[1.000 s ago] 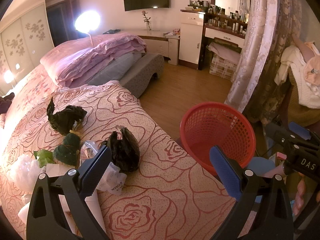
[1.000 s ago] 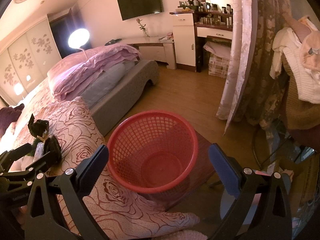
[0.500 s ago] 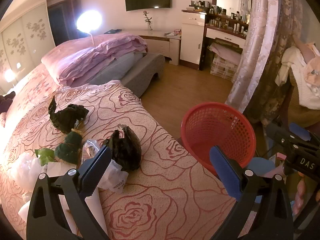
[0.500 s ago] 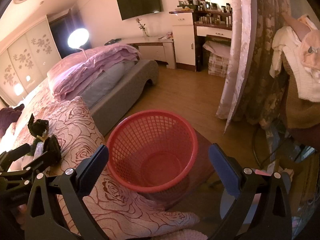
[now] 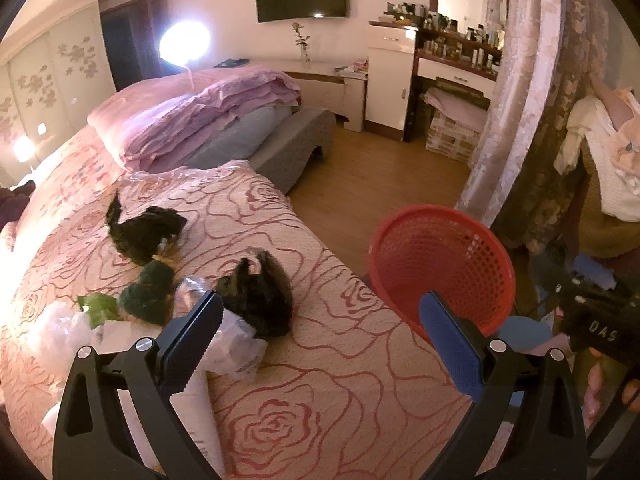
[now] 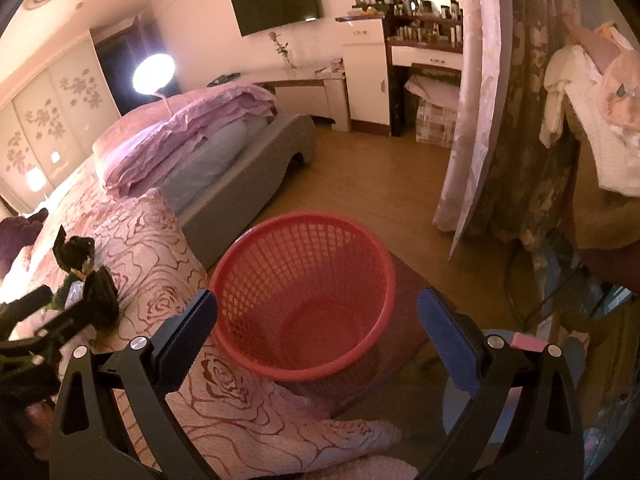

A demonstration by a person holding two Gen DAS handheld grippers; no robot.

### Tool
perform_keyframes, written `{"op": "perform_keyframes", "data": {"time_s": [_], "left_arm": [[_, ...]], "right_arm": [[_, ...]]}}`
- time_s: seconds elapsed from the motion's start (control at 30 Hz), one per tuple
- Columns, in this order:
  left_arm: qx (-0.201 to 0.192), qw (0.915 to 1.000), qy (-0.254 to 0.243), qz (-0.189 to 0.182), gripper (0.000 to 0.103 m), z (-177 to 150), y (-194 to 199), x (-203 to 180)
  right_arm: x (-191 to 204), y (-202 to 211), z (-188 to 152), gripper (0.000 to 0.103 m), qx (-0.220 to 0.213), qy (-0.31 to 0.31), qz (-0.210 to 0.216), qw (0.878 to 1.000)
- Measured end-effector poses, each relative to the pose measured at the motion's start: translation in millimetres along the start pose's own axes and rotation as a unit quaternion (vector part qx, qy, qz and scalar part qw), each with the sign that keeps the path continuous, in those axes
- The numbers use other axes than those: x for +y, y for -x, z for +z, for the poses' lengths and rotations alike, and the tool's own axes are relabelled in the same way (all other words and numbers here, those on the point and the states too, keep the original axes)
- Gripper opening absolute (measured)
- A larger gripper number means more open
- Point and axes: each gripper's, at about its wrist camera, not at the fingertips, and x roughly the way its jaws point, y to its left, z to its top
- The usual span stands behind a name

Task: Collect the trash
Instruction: 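Grasp the white foam block with the left tool while the right tool grasps the black bag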

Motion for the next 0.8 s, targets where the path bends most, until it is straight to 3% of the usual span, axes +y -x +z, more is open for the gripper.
{"op": "perform_keyframes", "data": {"time_s": [0.4, 0.8], "left_arm": [[-0.003, 0.9957, 0.079, 0.049, 0.095, -9.2, 30.4, 75.0], [-0.002, 0.9765, 0.185, 0.111, 0.095, -36.9, 79.4, 185.8]], "right_arm": [[32.1, -18.4, -7.4, 0.097, 0.033, 0.035, 0.042, 0.998], [63.3, -25.0, -7.4, 0.097, 0.049, 0.066, 0.076, 0.994]]}}
